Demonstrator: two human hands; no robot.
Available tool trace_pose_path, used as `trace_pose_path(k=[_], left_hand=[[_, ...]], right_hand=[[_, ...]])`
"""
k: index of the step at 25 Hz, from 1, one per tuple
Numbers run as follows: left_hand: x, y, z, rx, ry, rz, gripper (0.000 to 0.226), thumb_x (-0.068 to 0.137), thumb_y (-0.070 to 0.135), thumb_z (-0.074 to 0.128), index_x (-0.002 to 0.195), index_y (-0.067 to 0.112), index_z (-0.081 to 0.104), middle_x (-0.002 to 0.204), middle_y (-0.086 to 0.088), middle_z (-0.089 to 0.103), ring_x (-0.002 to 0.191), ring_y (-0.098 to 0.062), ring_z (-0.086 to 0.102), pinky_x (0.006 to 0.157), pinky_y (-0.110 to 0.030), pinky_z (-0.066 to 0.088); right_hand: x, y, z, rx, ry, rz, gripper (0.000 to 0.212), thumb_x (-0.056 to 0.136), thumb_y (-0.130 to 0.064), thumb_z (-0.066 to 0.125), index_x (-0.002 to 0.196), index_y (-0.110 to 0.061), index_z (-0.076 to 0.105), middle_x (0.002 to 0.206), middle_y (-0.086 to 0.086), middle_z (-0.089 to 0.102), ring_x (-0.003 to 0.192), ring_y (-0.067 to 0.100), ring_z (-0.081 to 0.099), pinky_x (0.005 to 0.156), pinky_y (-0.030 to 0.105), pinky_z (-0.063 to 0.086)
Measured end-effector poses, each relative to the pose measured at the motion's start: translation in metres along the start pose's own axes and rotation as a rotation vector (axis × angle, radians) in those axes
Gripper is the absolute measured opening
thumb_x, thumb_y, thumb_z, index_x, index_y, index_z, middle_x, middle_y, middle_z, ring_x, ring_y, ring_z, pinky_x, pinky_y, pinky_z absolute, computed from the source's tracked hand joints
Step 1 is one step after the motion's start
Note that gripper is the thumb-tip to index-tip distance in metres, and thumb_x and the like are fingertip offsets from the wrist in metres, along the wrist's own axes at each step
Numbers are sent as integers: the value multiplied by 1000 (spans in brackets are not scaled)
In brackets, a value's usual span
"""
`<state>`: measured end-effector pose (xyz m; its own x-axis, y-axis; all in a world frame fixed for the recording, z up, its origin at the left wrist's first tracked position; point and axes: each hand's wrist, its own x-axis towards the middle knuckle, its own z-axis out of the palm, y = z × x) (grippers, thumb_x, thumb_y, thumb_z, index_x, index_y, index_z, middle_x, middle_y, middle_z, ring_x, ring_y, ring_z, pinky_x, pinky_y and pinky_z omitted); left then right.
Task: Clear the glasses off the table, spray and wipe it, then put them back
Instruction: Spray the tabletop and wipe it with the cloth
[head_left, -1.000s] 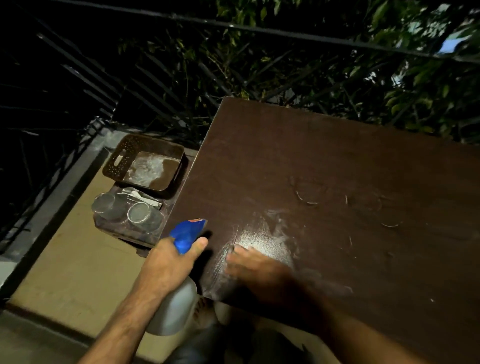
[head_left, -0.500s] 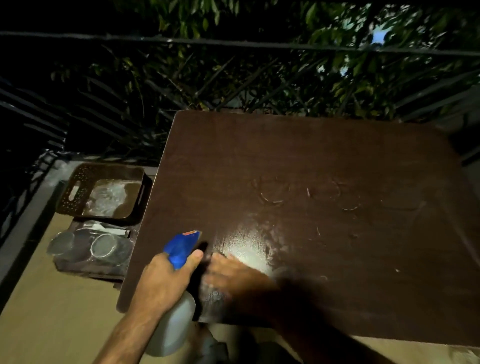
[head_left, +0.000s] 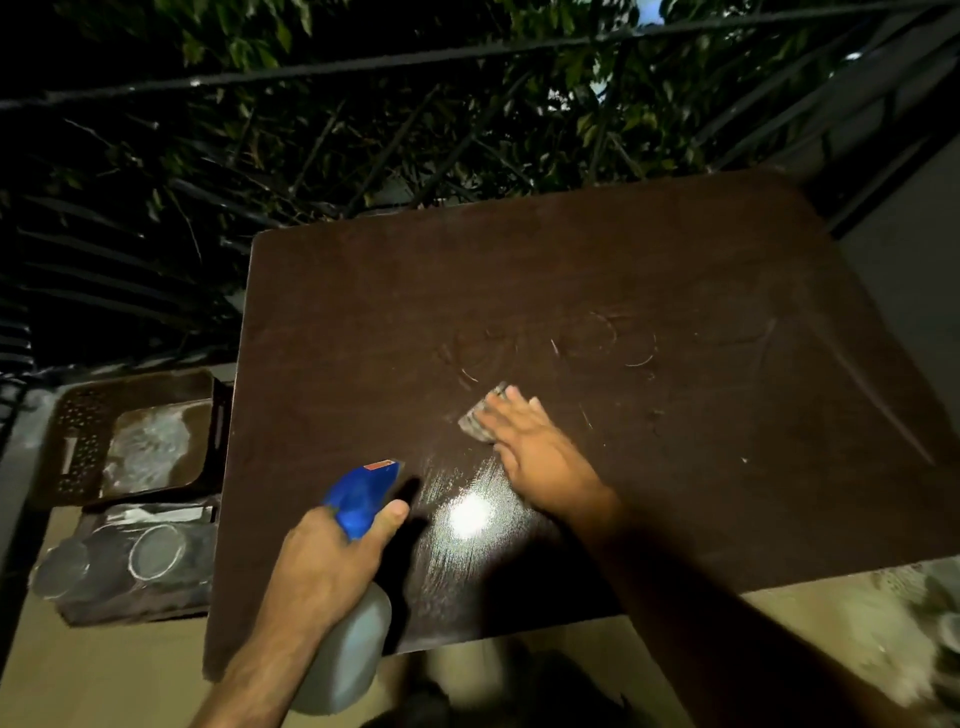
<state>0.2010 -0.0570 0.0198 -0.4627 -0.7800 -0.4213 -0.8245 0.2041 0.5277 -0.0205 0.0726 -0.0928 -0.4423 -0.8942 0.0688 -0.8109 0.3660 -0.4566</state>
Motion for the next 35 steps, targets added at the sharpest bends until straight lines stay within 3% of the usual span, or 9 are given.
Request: trace_pose_path(k=[3, 5, 9, 13, 16, 22, 25, 32, 35], left_hand=[[5, 3, 2, 0, -53, 38, 60, 79, 62, 65, 66, 4, 58, 63, -7, 62, 66, -29, 62, 54, -32, 39], [6, 7, -1, 3, -86, 50, 60, 79, 60, 67, 66, 2, 57, 62, -6, 62, 62, -26, 60, 54, -31, 40], [13, 11, -11, 63, -160, 112, 60, 80, 60, 67, 61, 5, 54, 57, -5, 59, 57, -27, 56, 52, -32, 39], [20, 17, -18, 126, -191, 206, 58, 81, 57, 67, 60, 5, 54, 55, -5, 59, 55, -27, 57, 51, -32, 38], [28, 22, -15, 159, -226, 267, 60, 82, 58, 66, 60, 3, 57, 55, -6, 60, 56, -29, 59, 52, -32, 40], [38, 28, 0, 268, -323, 372, 64, 79, 61, 67, 66, -2, 63, 60, -9, 67, 60, -27, 65, 54, -32, 45], [40, 29, 3, 304, -376, 408, 65, 79, 62, 67, 65, -2, 63, 61, -8, 68, 61, -27, 66, 57, -32, 47], [33, 56, 10, 328, -397, 460, 63, 80, 59, 66, 63, -2, 64, 61, -16, 68, 60, -32, 64, 58, -34, 47], [24, 77, 30, 325, -423, 492, 63, 80, 59, 66, 63, -1, 64, 59, -14, 67, 58, -31, 64, 57, -34, 45]], right_hand=[[-67, -53, 44, 1, -145, -307, 46, 97, -10, 41, 140, -25, 47, 150, 2, 43, 143, 20, 31, 117, 48, 21], [-88, -65, 49, 76, -313, -264, 44, 104, -11, 21, 129, -35, 47, 140, -12, 46, 133, 8, 39, 112, 40, 23], [-91, -25, 9, -138, -227, -236, 40, 98, -26, 43, 138, -29, 45, 147, -1, 44, 138, 19, 35, 112, 41, 33], [-94, 40, -28, 24, 199, 434, 51, 98, -18, 49, 148, -23, 42, 158, 0, 31, 149, 16, 13, 120, 49, 15], [-79, 13, -13, 85, 267, 603, 53, 97, -14, 49, 148, -24, 40, 159, 1, 28, 149, 15, 8, 122, 45, 5], [-95, -145, 69, 90, 121, 142, 24, 91, -22, 52, 112, -18, 63, 125, 7, 58, 135, 26, 37, 117, 49, 23], [-113, -132, 68, 74, 123, 132, 34, 91, -18, 51, 124, -20, 59, 131, 4, 57, 140, 24, 35, 120, 42, 18], [-191, 30, -22, 75, 455, 899, 49, 94, -11, 47, 144, -15, 48, 155, 7, 36, 148, 26, 19, 121, 45, 6], [-184, 26, -26, 43, 550, 977, 52, 89, -6, 47, 140, -8, 51, 150, 12, 44, 145, 30, 27, 119, 53, 12]])
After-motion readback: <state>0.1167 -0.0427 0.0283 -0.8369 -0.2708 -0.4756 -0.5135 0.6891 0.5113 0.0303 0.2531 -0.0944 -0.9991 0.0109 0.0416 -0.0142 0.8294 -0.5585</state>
